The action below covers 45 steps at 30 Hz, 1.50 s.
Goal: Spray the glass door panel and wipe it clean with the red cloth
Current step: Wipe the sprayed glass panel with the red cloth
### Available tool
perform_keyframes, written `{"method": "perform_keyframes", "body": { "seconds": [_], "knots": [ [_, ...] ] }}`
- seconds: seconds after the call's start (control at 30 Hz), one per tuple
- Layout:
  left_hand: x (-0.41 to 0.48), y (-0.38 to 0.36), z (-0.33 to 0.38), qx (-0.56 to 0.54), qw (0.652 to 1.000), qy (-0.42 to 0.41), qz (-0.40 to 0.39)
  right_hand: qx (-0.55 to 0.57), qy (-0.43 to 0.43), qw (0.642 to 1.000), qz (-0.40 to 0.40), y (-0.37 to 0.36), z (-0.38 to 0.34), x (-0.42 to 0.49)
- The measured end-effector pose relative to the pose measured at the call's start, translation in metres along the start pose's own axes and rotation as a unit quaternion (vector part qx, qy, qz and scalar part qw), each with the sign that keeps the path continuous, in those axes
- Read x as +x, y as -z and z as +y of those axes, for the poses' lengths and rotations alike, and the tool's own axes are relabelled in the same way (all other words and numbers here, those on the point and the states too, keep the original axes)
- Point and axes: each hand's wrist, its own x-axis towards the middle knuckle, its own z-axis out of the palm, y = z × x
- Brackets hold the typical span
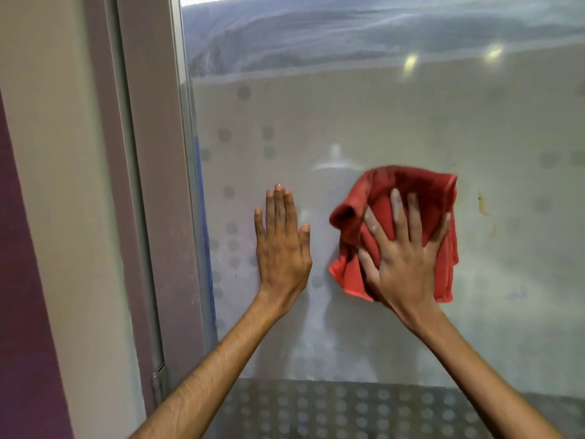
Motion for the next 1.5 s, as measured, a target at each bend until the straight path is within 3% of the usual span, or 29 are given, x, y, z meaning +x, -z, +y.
{"method": "perform_keyframes", "body": {
  "seconds": [0.3,0.53,0.63,0.8,1.07,1.23,1.37,1.5],
  "knots": [
    [-0.005,0.001,0.007,0.013,1.0,0.008,-0.01,-0.004,0.064,0.997,-0.046,-0.001,0.032,-0.068],
    [-0.006,0.004,-0.003,0.007,1.0,-0.009,-0.022,0.044,-0.121,0.992,0.012,0.018,0.022,0.057],
    [-0.004,0.004,-0.009,0.005,1.0,-0.017,-0.02,0.037,-0.155,0.987,0.02,0.024,0.005,0.118],
    [0.013,0.001,-0.007,-0.012,1.0,-0.001,0.012,0.026,-0.081,0.995,0.042,0.017,-0.012,0.116],
    [0.007,-0.006,0.01,-0.007,0.999,0.033,0.017,0.026,0.004,1.0,-0.002,-0.003,0.005,-0.025],
    [-0.014,-0.015,0.044,-0.021,1.0,-0.004,-0.008,0.008,0.02,0.999,-0.038,-0.001,0.037,-0.084],
    [-0.015,-0.022,0.063,-0.014,1.0,0.004,-0.003,0.012,0.023,0.999,-0.024,0.01,0.054,-0.06],
    [-0.008,-0.023,0.07,-0.01,1.0,0.021,0.007,0.036,-0.076,0.996,0.016,0.02,0.042,0.029]
  ]
}}
